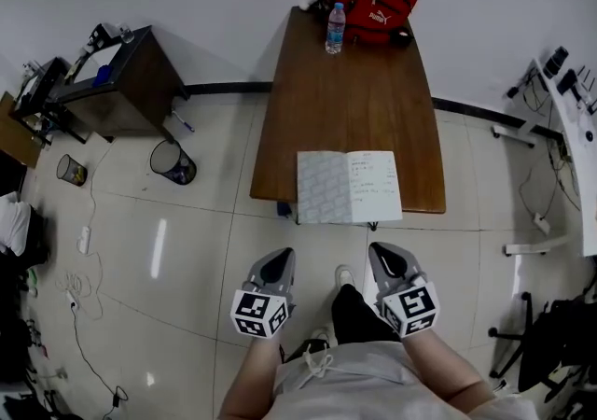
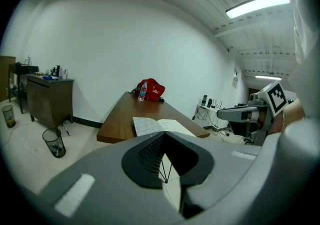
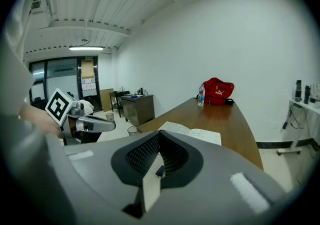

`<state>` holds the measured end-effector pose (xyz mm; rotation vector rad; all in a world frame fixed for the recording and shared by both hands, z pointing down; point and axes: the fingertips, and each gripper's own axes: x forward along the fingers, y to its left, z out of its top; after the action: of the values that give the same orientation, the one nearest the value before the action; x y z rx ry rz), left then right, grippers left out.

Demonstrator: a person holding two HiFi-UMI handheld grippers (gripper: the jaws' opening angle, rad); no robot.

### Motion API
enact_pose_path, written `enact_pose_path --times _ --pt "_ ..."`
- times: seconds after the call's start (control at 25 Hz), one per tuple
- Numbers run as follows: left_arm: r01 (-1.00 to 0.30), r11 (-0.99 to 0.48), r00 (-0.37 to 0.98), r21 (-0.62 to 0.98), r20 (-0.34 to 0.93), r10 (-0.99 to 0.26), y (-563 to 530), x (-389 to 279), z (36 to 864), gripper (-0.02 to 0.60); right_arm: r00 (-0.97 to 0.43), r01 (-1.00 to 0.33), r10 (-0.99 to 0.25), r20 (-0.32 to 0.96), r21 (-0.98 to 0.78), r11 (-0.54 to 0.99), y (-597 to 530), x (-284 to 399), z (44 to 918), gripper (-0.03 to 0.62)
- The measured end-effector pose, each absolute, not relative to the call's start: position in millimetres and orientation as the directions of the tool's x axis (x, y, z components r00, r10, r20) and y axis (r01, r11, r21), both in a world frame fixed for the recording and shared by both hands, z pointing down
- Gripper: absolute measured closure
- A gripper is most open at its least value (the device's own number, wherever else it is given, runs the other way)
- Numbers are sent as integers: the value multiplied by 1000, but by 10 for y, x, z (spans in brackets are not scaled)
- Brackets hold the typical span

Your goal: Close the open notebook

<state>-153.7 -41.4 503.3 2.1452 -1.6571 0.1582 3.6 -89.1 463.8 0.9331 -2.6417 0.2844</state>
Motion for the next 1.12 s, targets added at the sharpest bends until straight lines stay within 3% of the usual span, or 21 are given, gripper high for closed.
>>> enact_pose_path --times 0.2,0.36,0.68,0.84,1.12 --pt "-955 -89 210 284 431 -878 -907 -1669 5389 577 -744 -618 -537 396 -104 779 -1529 -21 4773 592" --pt "-942 -6 184 336 502 -845 -1153 -1827 5770 425 -752 -600 -498 433 -134 789 -1821 -131 4957 592" --pt "-895 52 232 443 561 -794 -1477 -1807 6384 351 -777 -553 -408 480 -209 807 -2132 -193 5368 591" --pt "-857 60 270 513 545 -794 -1614 -1751 6509 348 -758 -572 -418 501 -201 795 -2338 -90 5506 591" --pt "-832 41 301 553 512 -805 -1615 -1729 6386 463 -740 -598 -436 513 -202 776 -2373 -31 5582 591"
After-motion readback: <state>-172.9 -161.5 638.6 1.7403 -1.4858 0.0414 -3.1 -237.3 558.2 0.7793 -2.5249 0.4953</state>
